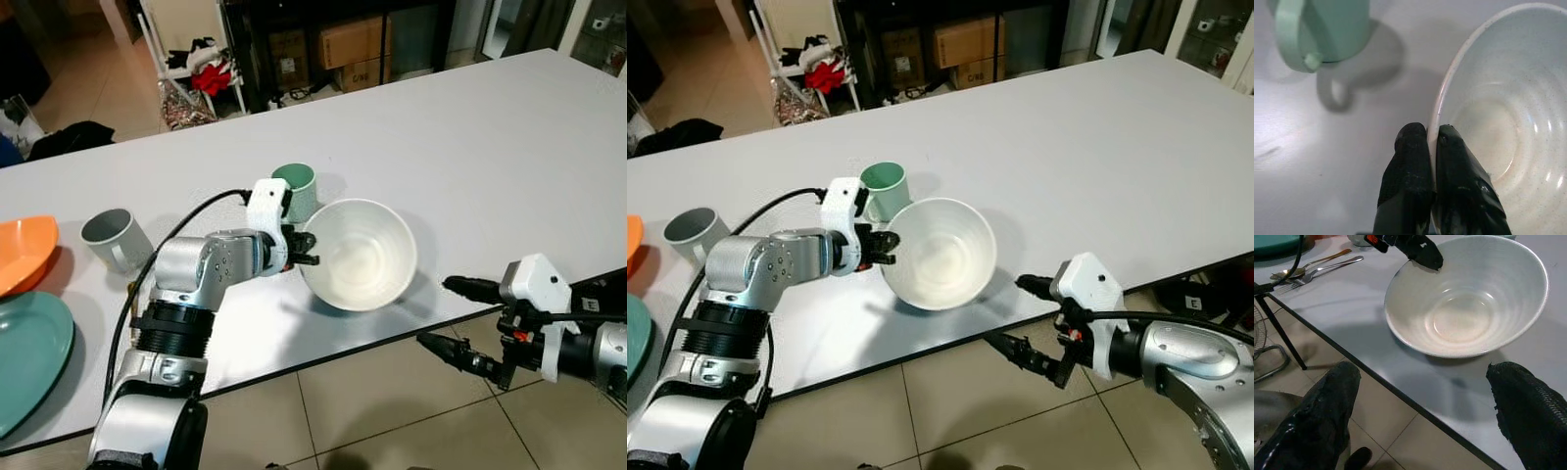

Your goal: Setting the table

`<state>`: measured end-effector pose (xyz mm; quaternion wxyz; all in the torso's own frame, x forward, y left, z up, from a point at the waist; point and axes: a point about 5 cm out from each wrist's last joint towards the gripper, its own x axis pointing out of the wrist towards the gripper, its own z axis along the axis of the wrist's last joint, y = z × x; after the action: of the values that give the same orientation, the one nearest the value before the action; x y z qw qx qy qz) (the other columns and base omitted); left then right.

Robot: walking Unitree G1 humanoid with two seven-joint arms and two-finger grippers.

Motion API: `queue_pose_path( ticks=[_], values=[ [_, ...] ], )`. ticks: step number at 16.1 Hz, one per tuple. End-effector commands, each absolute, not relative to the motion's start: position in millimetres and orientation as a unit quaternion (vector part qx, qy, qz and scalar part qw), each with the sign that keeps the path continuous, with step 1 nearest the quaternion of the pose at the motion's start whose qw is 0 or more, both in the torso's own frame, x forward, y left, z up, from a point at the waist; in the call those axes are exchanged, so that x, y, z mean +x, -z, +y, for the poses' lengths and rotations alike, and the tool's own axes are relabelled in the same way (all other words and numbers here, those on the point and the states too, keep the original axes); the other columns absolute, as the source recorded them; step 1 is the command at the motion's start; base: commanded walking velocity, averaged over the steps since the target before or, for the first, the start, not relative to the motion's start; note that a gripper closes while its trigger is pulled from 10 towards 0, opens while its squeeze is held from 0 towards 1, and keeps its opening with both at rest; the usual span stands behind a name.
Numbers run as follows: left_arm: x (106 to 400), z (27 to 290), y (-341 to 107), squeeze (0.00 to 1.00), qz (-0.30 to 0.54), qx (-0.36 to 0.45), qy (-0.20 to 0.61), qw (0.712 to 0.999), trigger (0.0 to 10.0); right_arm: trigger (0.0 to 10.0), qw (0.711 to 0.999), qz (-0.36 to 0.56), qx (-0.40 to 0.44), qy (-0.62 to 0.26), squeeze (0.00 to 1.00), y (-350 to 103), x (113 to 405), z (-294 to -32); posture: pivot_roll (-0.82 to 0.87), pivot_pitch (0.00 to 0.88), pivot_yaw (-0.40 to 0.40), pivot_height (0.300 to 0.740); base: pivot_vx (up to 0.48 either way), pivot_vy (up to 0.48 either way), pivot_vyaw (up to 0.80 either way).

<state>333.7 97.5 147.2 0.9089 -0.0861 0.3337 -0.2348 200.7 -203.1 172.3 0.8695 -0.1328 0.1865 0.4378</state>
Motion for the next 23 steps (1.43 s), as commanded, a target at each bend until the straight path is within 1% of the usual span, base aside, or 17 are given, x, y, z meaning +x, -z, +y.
queue_pose_path(
  ticks=[1, 2, 4, 7, 10, 12, 13, 14, 17, 19, 20, 21, 22, 23],
  values=[
    [333.7, 111.1, -135.6, 0.86, 0.366, -0.057, 0.19, 0.909, 10.0, 10.0, 0.863, 0.179, -0.132, -0.454, 0.0, -176.6, 197.5, -198.7, -0.15, 0.0, 0.156, 0.74, 0.0, 0.0, 0.0],
    [334.4, 111.5, -136.3, 1.0, 0.365, -0.057, 0.188, 0.91, 10.0, 10.0, 0.863, 0.18, -0.131, -0.454, 0.0, -176.1, 197.2, -198.4, -0.15, 0.0, 0.156, 0.74, 0.0, 0.0, 0.0],
    [332.8, 109.4, -136.3, 1.0, 0.372, -0.056, 0.201, 0.904, 10.0, 10.0, 0.862, 0.182, -0.13, -0.454, 0.0, -175.5, 195.8, -198.2, -0.15, 0.0, 0.16, 0.74, 0.0, 0.0, 0.0],
    [332.2, 108.7, -132.3, 1.0, 0.372, -0.051, 0.195, 0.906, 10.0, 10.0, 0.862, 0.183, -0.132, -0.453, 0.0, -174.1, 195.5, -197.6, -0.16, 0.0, 0.161, 0.74, 0.0, 0.0, 0.0],
    [337.2, 110.2, -139.8, 1.0, 0.346, -0.066, 0.186, 0.917, 10.0, 10.0, 0.864, 0.179, -0.13, -0.452, 0.0, -175.9, 196.2, -197.3, -0.16, 0.0, 0.161, 0.74, 0.0, 0.0, 0.0],
    [338.2, 109.1, -149.0, 1.0, 0.324, -0.079, 0.207, 0.92, 10.0, 10.0, 0.866, 0.177, -0.13, -0.448, 0.0, -177.9, 197.5, -200.0, -0.15, 0.0, 0.16, 0.74, 0.0, 0.0, 0.0],
    [337.4, 107.7, -153.1, 0.11, 0.316, -0.09, 0.221, 0.918, 10.0, 10.0, 0.867, 0.177, -0.131, -0.446, 0.0, -178.6, 197.9, -201.3, -0.15, 0.0, 0.16, 0.74, 0.0, 0.0, 0.0],
    [335.1, 105.6, -157.7, 0.0, 0.305, -0.092, 0.236, 0.918, 10.0, 10.0, 0.868, 0.178, -0.132, -0.444, 0.0, -179.5, 198.3, -203.4, -0.16, 0.0, 0.162, 0.74, 0.0, 0.0, 0.0],
    [326.9, 108.0, -168.5, 0.0, 0.24, -0.099, 0.267, 0.928, 10.0, 10.0, 0.872, 0.173, -0.131, -0.44, 0.0, -184.0, 197.4, -206.7, -0.16, 0.0, 0.163, 0.74, 0.0, 0.0, 0.0],
    [320.1, 114.6, -181.5, 0.0, 0.195, -0.134, 0.28, 0.93, 10.0, 10.0, 0.876, 0.155, -0.119, -0.44, 0.0, -190.0, 198.5, -204.6, -0.16, 0.0, 0.163, 0.74, 0.0, 0.0, 0.0],
    [315.4, 119.3, -193.2, 0.0, 0.155, -0.143, 0.284, 0.935, 10.0, 10.0, 0.879, 0.137, -0.108, -0.445, 0.0, -195.2, 199.9, -200.4, -0.16, 0.0, 0.159, 0.74, 0.0, 0.0, 0.0],
    [308.1, 125.9, -208.7, 0.0, 0.093, -0.146, 0.28, 0.944, 10.0, 10.0, 0.879, 0.112, -0.087, -0.454, 0.0, -201.0, 202.0, -192.3, -0.15, 0.0, 0.153, 0.74, 0.0, 0.0, 0.0],
    [304.1, 129.8, -214.1, 0.0, 0.065, -0.132, 0.269, 0.952, 10.0, 10.0, 0.88, 0.102, -0.076, -0.458, 0.0, -202.2, 203.2, -188.0, -0.14, 0.0, 0.149, 0.74, 0.0, 0.0, 0.0],
    [290.5, 138.6, -216.3, 0.0, 0.03, -0.088, 0.228, 0.969, 10.0, 10.0, 0.885, 0.084, -0.073, -0.452, 0.0, -198.8, 207.8, -176.1, -0.14, 0.0, 0.147, 0.74, 0.0, 0.0, 0.0]
  ],
)
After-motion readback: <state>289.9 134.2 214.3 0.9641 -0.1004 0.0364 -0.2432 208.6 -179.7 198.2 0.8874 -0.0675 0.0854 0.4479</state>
